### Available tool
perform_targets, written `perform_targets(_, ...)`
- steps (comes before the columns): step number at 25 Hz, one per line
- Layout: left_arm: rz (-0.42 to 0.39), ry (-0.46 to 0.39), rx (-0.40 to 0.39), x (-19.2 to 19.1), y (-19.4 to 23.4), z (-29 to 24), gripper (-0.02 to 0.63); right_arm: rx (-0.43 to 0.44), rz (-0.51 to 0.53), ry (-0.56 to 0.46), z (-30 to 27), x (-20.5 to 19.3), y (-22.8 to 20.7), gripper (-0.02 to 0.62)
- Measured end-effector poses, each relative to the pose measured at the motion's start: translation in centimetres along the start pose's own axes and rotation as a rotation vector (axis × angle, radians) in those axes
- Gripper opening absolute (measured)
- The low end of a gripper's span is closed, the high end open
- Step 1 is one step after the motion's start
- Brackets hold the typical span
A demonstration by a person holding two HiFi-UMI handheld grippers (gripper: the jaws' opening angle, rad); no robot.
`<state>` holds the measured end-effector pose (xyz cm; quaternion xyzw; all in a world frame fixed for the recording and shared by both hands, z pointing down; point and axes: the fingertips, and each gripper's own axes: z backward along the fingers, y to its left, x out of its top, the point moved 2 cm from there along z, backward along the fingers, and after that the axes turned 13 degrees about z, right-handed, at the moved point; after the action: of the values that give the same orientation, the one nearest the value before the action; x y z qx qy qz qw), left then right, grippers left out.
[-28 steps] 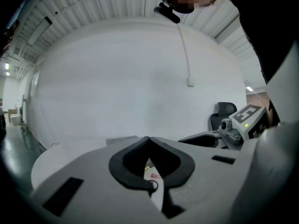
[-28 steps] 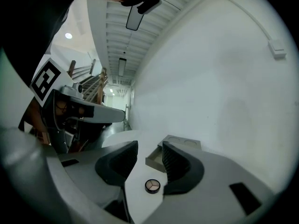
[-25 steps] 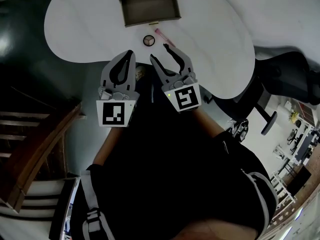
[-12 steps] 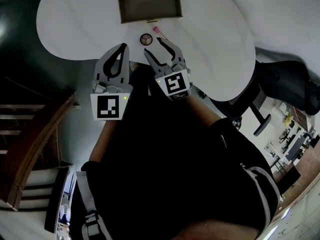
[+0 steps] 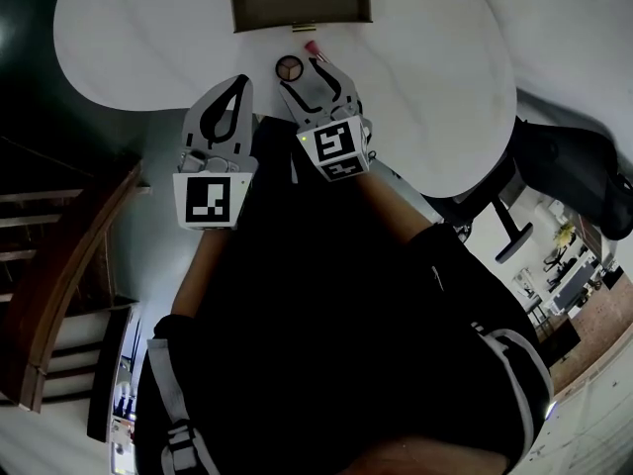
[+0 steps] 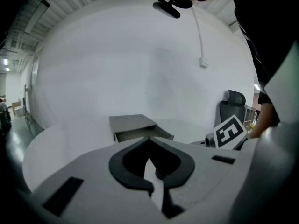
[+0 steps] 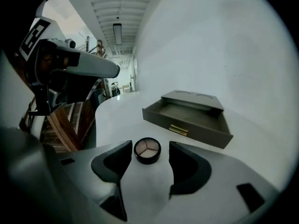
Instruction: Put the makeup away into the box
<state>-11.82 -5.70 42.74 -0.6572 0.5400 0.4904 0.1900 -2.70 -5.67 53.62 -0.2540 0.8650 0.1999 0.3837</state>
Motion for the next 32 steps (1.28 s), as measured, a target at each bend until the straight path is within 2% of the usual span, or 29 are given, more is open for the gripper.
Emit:
perform_targets(6,0.037,0.033,0.004,-1.1,0.0,-0.2,0.008,0.028,0.08,0.12,-1.4,-0.3,0.7,0.253)
perform_targets(10,0.037,0.036,0.005,-1.2,0.1,-0.2,0.008,0.029,0.057,0.158,-2.0,-0.3,0.6,0.252)
perform_targets(16,0.043,0.04,0.017,-1.3,0.5,0.0,0.008,0.051,0.081,0.202,-2.5,-0.2,0.8,0.235)
perform_targets(21,0.05,0.03,0.02,-0.9,0.7,0.0,0.008,0.051,0.055,0.18,-2.0,0.6,0.2,0.232)
perform_targets(32,0.036,0.002,0.0,1.3,0.7,-1.7,0.008,-0.015,0.019,0.062,0.7,7.0,-5.0,0.232)
